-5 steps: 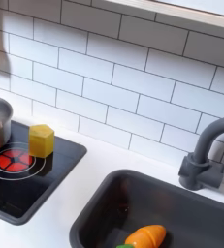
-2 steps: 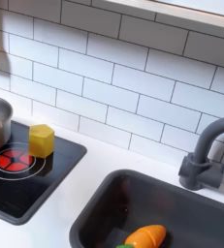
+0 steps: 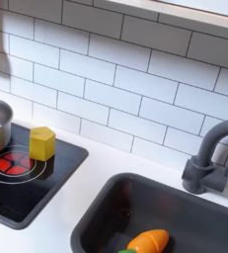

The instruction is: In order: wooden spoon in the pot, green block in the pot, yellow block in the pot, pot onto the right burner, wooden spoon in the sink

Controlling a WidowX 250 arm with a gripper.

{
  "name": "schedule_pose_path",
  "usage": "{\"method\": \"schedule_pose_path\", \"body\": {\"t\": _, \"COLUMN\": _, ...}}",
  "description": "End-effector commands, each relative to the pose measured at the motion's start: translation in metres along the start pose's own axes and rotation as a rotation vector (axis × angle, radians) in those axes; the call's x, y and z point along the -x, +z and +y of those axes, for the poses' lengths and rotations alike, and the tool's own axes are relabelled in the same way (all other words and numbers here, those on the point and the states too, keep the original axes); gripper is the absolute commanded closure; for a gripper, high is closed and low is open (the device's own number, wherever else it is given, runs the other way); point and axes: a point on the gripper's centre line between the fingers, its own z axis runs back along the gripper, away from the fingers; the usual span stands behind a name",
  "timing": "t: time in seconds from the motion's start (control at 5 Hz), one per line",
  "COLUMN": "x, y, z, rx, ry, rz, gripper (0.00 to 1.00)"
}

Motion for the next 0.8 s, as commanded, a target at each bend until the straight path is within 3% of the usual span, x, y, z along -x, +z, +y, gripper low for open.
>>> {"method": "schedule_pose_path", "body": {"t": 0.0, "x": -0.005, "y": 0.010, "z": -0.051, "rx": 0.081, "ry": -0.085, "rz": -0.023, "gripper": 0.00}}
{"method": "schedule_pose_path", "body": {"t": 0.2, "x": -0.003, "y": 0.009, "z": -0.062, "rx": 0.110, "ry": -0.092, "rz": -0.024, "gripper": 0.00}}
{"method": "schedule_pose_path", "body": {"t": 0.4, "x": 0.007, "y": 0.001, "z": -0.072, "rx": 0.142, "ry": -0.090, "rz": 0.033, "gripper": 0.00}}
{"method": "schedule_pose_path", "body": {"t": 0.6, "x": 0.013, "y": -0.009, "z": -0.090, "rx": 0.224, "ry": -0.112, "rz": 0.105, "gripper": 0.00}}
